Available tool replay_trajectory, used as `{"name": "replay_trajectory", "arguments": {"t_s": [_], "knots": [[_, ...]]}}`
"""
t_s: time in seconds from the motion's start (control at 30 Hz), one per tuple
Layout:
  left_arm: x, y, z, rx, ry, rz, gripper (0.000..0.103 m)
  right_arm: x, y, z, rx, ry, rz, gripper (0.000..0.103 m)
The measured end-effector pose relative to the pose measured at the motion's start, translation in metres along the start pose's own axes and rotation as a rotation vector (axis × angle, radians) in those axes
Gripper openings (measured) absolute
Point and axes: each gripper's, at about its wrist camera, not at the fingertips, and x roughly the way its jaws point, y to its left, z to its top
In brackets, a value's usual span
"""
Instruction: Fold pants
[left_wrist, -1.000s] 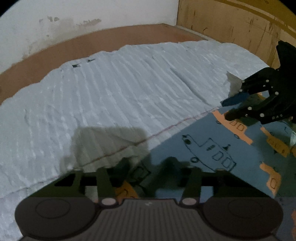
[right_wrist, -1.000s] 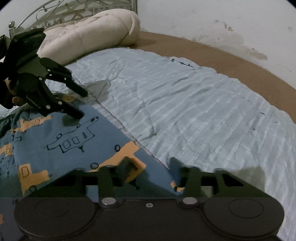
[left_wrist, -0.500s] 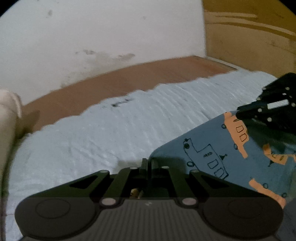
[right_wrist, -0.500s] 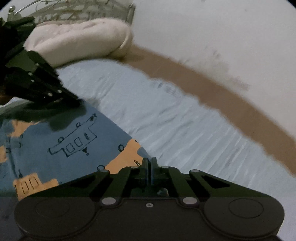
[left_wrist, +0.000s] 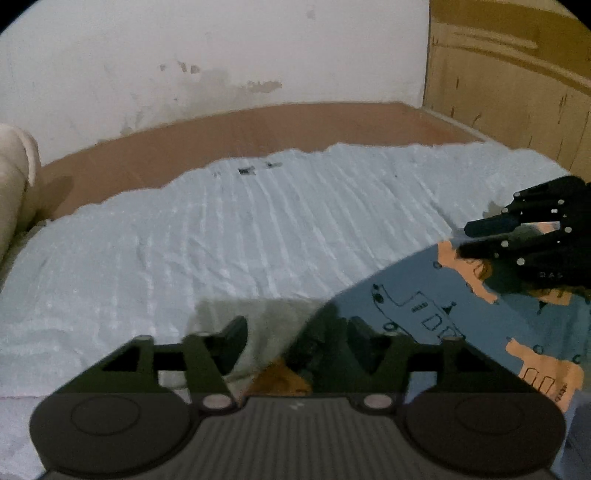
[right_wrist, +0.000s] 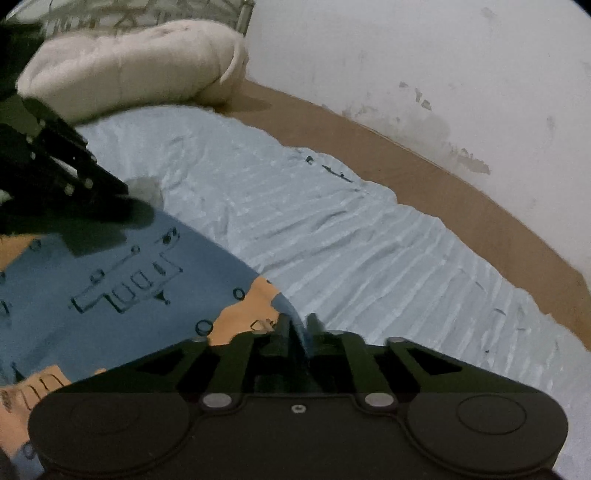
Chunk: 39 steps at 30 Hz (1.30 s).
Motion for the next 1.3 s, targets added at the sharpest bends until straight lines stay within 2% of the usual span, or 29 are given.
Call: {"name": "replay_trajectory", "arguments": {"t_s": [0.07, 0.17, 0.27, 0.3, 0.33, 0.37, 0.4, 0.43, 0.47, 0.5, 0.53, 0.57, 0.67, 0.83, 0.97, 1.3], "knots": [[-0.007, 0.01, 0.001, -0.011, -0.006, -0.015, 0.067, -0.004, -0.004, 0.002, 0.039, -0.016, 0.03, 0.037], [-0.018, 0.025, 0.0, -0.042, -0.004, -0.034, 0.071, -0.006, -0.008, 0.004, 0.073, -0.026, 0.062, 0.051], [-0.016, 0.035, -0.003, -0.063, 0.036, -0.041, 0.07, -0.003, -0.007, 0.003, 0.084, -0.007, 0.082, 0.056], [-0.015, 0.037, -0.005, -0.064, 0.053, -0.042, 0.067, 0.0, -0.006, 0.003, 0.08, 0.005, 0.08, 0.056], [-0.014, 0.038, -0.008, -0.062, 0.065, -0.048, 0.058, 0.004, -0.005, 0.004, 0.077, 0.016, 0.079, 0.056], [-0.012, 0.038, -0.01, -0.061, 0.078, -0.058, 0.051, 0.006, -0.004, 0.003, 0.079, 0.024, 0.079, 0.055], [-0.009, 0.037, -0.012, -0.062, 0.092, -0.068, 0.033, 0.006, -0.003, 0.0, 0.087, 0.032, 0.086, 0.053], [-0.007, 0.035, -0.013, -0.065, 0.108, -0.077, 0.013, 0.007, -0.002, -0.001, 0.094, 0.039, 0.096, 0.044], [-0.006, 0.033, -0.013, -0.069, 0.118, -0.079, 0.007, 0.007, -0.002, -0.001, 0.099, 0.041, 0.105, 0.03], [-0.006, 0.031, -0.014, -0.067, 0.114, -0.073, 0.005, 0.007, -0.001, -0.001, 0.103, 0.041, 0.111, 0.025], [-0.008, 0.028, -0.014, -0.06, 0.099, -0.057, 0.0, 0.006, -0.001, -0.001, 0.106, 0.038, 0.115, 0.014], [-0.009, 0.025, -0.013, -0.055, 0.085, -0.042, 0.0, 0.003, 0.0, 0.0, 0.106, 0.032, 0.113, 0.008], [-0.023, 0.02, -0.012, -0.062, 0.036, -0.02, 0.0, -0.008, 0.004, 0.002, 0.099, 0.006, 0.089, 0.002], [-0.064, 0.009, -0.012, -0.046, -0.049, 0.022, 0.0, -0.049, 0.014, 0.002, 0.073, -0.072, 0.044, 0.002], [-0.104, -0.008, -0.02, -0.006, -0.136, 0.035, 0.0, -0.098, 0.029, -0.003, 0.032, -0.141, 0.016, 0.002], [-0.196, -0.07, -0.064, 0.146, -0.296, 0.055, 0.0, -0.227, 0.077, -0.038, -0.048, -0.244, -0.05, 0.001]]}}
